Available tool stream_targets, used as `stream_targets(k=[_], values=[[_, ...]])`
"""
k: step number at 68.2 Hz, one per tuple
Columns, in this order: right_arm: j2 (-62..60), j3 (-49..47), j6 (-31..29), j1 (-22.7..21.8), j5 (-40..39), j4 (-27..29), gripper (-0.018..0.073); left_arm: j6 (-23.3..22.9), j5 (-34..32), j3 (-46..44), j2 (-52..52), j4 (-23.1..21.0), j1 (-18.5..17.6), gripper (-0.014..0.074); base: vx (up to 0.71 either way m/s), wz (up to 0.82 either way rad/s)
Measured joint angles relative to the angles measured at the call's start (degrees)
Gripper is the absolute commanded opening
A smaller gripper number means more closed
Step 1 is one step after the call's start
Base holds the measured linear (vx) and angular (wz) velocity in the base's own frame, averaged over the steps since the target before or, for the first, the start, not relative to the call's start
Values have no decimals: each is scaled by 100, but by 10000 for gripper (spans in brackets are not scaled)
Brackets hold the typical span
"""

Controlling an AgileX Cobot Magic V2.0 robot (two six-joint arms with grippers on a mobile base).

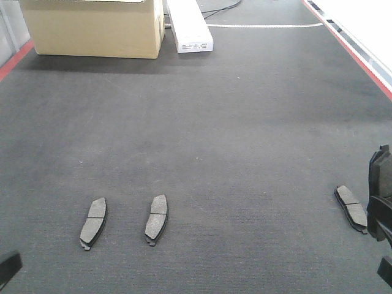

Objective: Move and align brake pads A on conveyor
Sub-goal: 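Lower the right gripper beside the other pad and release its brake pad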

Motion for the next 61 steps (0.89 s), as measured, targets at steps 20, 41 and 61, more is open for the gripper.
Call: stream_targets(k=[20, 41, 61], values=[[0, 0, 15, 0, -7, 0, -4, 2, -222, 9, -181, 9, 0, 447, 0, 0], [95, -16, 57, 0, -99, 224, 6, 2, -216, 9, -181, 9, 0, 447, 0, 0], [2165, -733, 57, 0, 85, 547, 20, 2, -216, 9, -181, 9, 0, 447, 0, 0]])
